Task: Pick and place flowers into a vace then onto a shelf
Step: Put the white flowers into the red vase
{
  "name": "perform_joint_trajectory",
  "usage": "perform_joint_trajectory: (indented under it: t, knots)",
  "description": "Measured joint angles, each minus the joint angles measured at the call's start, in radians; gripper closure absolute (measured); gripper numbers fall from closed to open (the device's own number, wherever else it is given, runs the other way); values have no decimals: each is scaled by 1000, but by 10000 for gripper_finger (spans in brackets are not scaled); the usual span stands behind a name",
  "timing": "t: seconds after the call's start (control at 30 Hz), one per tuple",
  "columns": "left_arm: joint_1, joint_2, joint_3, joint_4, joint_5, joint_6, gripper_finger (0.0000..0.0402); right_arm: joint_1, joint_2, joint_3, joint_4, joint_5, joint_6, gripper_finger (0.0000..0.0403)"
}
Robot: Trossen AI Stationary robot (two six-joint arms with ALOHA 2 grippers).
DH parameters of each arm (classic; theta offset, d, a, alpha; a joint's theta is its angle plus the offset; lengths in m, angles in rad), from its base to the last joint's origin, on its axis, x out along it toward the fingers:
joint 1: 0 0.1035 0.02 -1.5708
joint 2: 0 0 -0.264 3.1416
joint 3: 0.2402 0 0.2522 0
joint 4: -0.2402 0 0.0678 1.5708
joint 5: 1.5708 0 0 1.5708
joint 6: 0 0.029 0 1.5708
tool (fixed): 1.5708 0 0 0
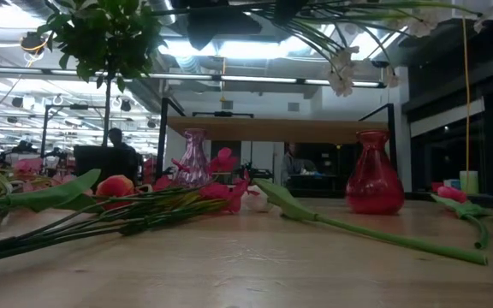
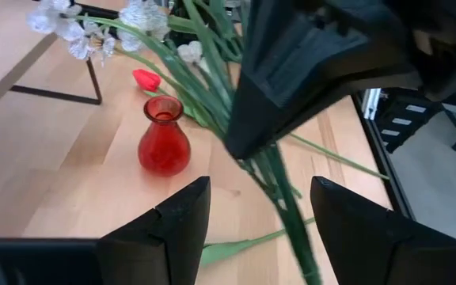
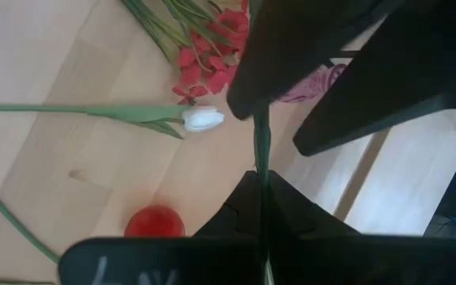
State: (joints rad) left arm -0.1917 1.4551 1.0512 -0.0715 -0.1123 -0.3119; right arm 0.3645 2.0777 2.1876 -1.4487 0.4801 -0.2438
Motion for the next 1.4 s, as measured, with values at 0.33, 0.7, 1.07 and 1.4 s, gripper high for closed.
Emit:
perform_joint_trajectory:
  t: [0.33, 0.7, 1.07, 1.4]
  knots:
    - [-1, 0, 0, -63, 4, -26, 245, -1, 1, 0, 0, 1, -1, 403]
    - [-1, 0, 0, -78, 54, -24, 294, -1, 0, 0, 1, 1, 0, 403]
    - [0, 0, 0, -127, 52, -24, 387, -1, 1, 0, 3, -1, 82, 385]
    - [40, 0, -1, -129, 57, -22, 389, -1, 1, 0, 9, 5, 33, 342]
